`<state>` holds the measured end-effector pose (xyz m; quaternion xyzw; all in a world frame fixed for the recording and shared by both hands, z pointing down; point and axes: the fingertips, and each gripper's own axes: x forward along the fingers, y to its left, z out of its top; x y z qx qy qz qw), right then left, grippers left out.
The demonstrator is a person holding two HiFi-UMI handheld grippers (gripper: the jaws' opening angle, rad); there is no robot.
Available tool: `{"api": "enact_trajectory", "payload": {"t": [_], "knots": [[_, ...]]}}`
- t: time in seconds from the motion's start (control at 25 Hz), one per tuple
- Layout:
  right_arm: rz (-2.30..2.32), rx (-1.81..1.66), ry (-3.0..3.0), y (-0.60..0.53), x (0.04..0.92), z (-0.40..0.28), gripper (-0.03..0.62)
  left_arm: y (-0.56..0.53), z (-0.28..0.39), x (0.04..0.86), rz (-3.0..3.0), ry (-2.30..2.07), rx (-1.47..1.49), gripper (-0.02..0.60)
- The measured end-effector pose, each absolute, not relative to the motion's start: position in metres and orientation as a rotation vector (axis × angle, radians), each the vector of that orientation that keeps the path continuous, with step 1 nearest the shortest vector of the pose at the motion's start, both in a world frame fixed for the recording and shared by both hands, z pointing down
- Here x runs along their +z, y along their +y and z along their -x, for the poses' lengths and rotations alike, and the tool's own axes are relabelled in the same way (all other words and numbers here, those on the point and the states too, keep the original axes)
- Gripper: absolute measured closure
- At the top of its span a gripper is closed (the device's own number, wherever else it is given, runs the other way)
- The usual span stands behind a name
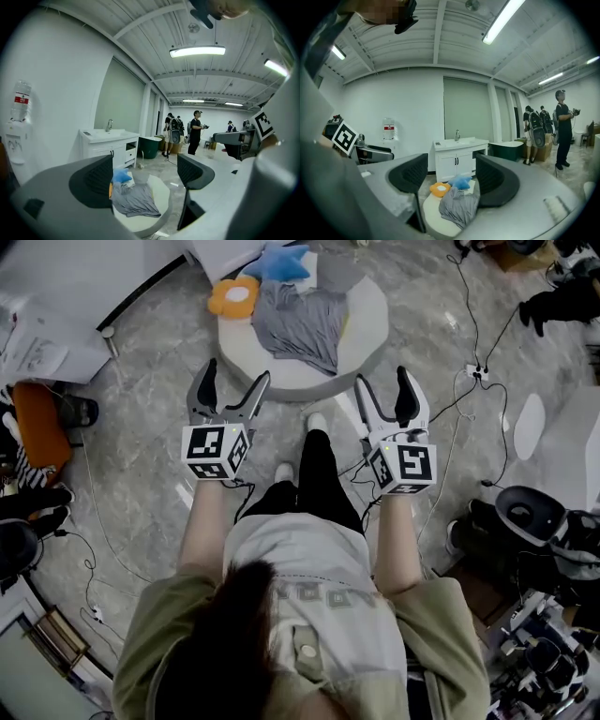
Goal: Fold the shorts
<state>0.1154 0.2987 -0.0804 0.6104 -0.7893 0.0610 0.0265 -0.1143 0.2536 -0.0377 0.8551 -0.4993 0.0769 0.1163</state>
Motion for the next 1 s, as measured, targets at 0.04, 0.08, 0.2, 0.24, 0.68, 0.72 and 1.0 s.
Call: {"api": "enact_trajectory", "payload": {"t": [0.04, 0.08, 0.2, 0.24, 0.68, 0.72, 1.0], "knots": [[-1.876, 0.207, -2.436, 0.291, -0.073, -0.121, 0.284, 0.248, 0.111, -0.032, -2.495, -1.465, 0.246, 0.170], [-1.863, 0.220, -2.435, 0.282, -0.067, -0.127, 0.284, 0.241, 0.107, -0.028, -2.488, -1.467, 0.265, 0.169], [-1.812, 0.237, -2.438, 0.251, -0.053, -0.143, 0.284, 0.215, 0.095, -0.015, -2.469, -1.475, 0.315, 0.169], [-1.792, 0.244, -2.442, 0.239, -0.049, -0.148, 0.284, 0.205, 0.091, -0.010, -2.461, -1.480, 0.336, 0.169], [-1.470, 0.426, -2.464, 0.120, 0.043, -0.187, 0.284, 0.118, 0.059, 0.089, -2.264, -1.467, 0.603, 0.169], [-1.440, 0.445, -2.457, 0.116, 0.058, -0.188, 0.284, 0.115, 0.056, 0.103, -2.252, -1.455, 0.639, 0.169], [-1.295, 0.539, -2.367, 0.090, 0.179, -0.167, 0.286, 0.099, 0.054, 0.224, -2.205, -1.242, 0.912, 0.170]]}}
